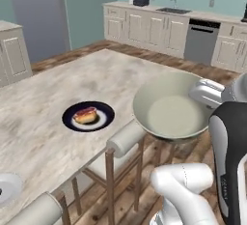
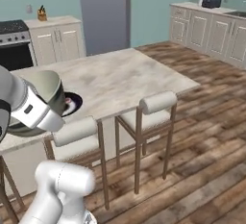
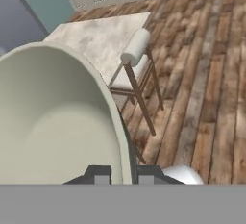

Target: Take the smaller bowl and place it next to the appetizer plate on the dining counter , and place the larger bowl next to the plate with cooked food.

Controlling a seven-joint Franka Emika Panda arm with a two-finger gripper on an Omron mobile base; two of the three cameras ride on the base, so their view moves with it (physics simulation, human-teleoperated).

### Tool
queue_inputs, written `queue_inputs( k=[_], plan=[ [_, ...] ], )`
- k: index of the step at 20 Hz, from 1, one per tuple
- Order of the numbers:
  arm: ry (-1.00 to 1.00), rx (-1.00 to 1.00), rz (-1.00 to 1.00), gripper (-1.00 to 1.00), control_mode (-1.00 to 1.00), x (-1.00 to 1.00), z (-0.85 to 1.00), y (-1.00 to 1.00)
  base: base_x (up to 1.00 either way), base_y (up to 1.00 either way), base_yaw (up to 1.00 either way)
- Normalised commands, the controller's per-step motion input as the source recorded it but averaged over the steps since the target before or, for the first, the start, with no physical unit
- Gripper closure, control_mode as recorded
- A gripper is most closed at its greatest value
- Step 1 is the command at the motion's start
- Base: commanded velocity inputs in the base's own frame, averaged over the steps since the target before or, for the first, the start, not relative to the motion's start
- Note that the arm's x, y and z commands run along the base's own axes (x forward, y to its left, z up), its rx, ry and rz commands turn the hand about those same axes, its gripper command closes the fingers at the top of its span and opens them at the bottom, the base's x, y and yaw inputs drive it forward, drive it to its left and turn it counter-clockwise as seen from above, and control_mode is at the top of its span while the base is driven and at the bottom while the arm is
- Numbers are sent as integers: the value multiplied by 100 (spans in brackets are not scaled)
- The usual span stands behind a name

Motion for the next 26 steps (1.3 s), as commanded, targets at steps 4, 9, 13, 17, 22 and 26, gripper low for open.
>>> queue_inputs(
  k=[4, 9, 13, 17, 22, 26],
  plan=[
    [0, 0, 0, 100, 100, 0, 0, 0, 81, -45, 46],
    [0, 0, 0, 100, 100, 0, 0, 0, 66, -59, 48],
    [0, 0, 0, 100, 100, 0, 0, 0, 77, -9, 43],
    [0, 0, 0, 100, 100, 0, 0, 0, 80, 0, 42],
    [0, 0, 0, 100, 100, 0, 0, 0, 67, -17, 44],
    [0, 0, 0, 100, 100, 0, 0, 0, 60, -29, 46]
  ],
)
